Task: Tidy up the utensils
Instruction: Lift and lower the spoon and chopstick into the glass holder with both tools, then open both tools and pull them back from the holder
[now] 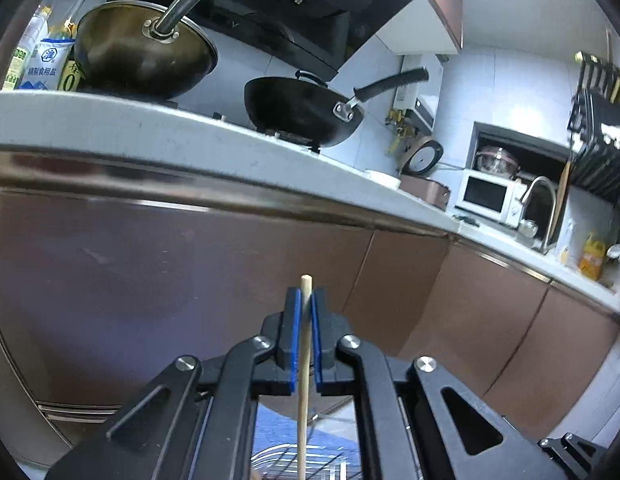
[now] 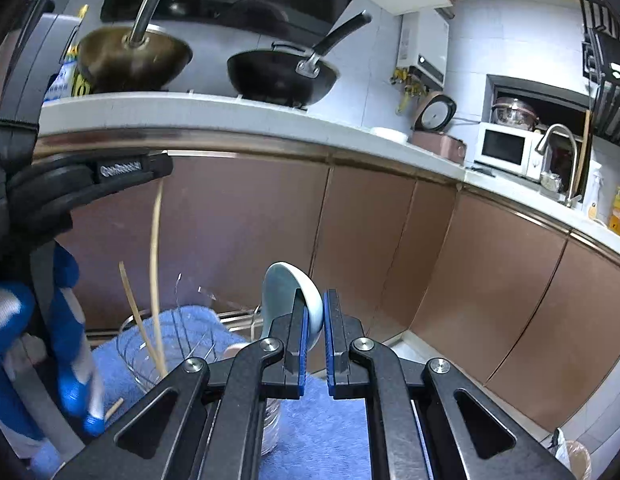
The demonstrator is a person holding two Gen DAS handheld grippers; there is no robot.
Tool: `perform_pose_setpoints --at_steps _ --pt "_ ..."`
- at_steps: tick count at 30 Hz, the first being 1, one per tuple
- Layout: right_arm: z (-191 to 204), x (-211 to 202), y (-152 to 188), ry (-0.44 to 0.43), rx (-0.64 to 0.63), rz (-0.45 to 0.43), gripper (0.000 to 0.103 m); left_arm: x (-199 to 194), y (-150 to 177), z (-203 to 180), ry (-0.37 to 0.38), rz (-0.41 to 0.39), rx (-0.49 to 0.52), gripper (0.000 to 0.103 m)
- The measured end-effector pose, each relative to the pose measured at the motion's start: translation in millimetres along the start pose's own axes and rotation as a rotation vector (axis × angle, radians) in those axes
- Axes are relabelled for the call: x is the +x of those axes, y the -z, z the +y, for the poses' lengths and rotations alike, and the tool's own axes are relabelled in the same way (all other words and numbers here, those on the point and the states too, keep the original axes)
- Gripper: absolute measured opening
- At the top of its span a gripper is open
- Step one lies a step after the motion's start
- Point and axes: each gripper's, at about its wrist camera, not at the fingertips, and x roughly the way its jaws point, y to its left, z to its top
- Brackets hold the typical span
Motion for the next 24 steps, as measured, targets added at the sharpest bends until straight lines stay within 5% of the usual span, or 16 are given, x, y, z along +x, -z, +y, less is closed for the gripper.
perform_pose_setpoints --at_steps 4,10,24 --pt "7 10 16 -0.042 0.014 0.023 0.009 3 15 4 0.003 0.032 0.016 0.006" --pt "5 6 22 -0.082 0.065 0.044 0.032 -16 15 10 0.004 0.044 0.026 0.016" --pt "-12 -77 17 -0.099 0.159 0.005 0.038 -114 -1 -3 -0.059 0.082 0.154 0.038"
